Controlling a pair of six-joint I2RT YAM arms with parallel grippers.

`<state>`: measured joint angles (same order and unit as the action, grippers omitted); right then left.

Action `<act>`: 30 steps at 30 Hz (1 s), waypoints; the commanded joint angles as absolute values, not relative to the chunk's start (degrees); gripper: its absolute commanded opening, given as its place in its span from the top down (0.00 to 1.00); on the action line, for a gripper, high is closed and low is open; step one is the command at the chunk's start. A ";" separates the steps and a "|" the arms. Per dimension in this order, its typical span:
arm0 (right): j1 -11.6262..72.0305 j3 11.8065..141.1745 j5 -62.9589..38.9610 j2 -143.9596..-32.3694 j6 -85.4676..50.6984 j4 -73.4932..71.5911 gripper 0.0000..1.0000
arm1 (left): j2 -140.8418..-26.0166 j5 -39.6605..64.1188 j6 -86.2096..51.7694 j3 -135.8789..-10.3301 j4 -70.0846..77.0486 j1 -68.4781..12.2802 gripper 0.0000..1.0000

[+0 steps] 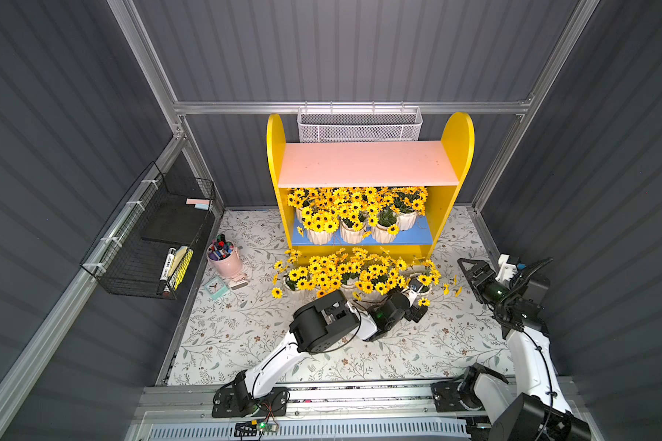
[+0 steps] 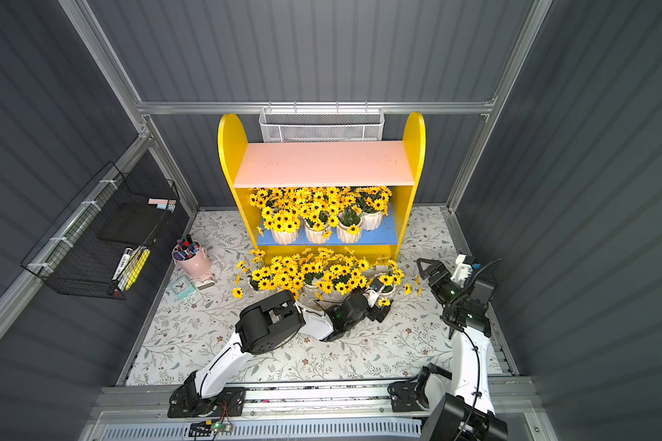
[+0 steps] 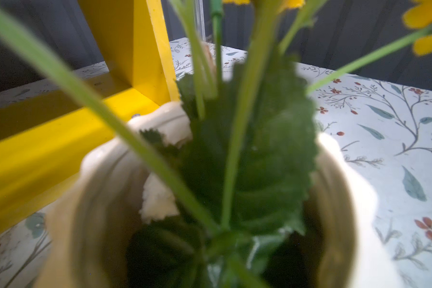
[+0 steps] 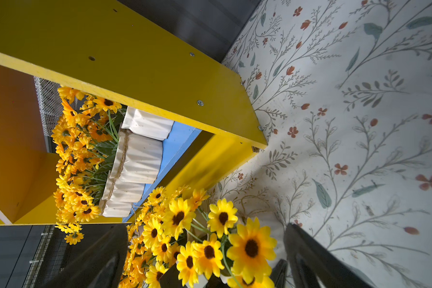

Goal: Take the sunflower pots off the shelves
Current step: Place the sunflower pot at the center of the board.

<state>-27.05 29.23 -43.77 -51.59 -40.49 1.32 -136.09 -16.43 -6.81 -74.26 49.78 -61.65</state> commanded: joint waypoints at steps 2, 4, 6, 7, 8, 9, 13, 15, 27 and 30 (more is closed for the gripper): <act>-26.72 28.84 -45.26 -50.68 -40.72 1.67 0.01 | -131.17 -18.04 -2.98 -72.59 48.71 -61.75 0.00; -26.59 28.83 -45.18 -50.63 -40.69 1.67 0.01 | -129.66 -18.78 -2.31 -72.17 48.68 -61.87 0.01; -26.54 28.91 -45.18 -50.82 -40.69 1.67 0.01 | -127.81 -18.89 -2.11 -72.16 47.48 -62.04 0.01; -26.54 28.94 -45.24 -50.89 -40.76 1.67 0.01 | -127.08 -19.47 -1.68 -72.42 46.50 -62.20 0.01; -26.46 29.03 -45.26 -50.97 -40.78 1.67 0.01 | -126.45 -20.33 -1.41 -72.56 45.83 -62.31 0.01; -26.46 29.09 -45.30 -50.93 -40.78 1.67 0.01 | -125.99 -20.40 -1.64 -72.62 45.42 -62.31 0.01; -26.46 29.21 -45.44 -50.93 -40.91 1.67 0.01 | -126.04 -19.58 -0.27 -72.98 43.94 -62.31 0.01; -26.46 29.34 -45.46 -50.83 -40.78 1.84 0.01 | -125.91 -19.52 -0.61 -72.71 44.11 -62.31 0.01; -26.37 30.02 -45.40 -50.98 -40.78 2.81 0.01 | -120.30 -16.13 -0.62 -72.27 36.84 -62.32 0.01; -26.39 30.10 -45.44 -51.07 -40.91 3.13 0.01 | -119.00 -16.25 -0.60 -71.52 35.20 -62.37 0.01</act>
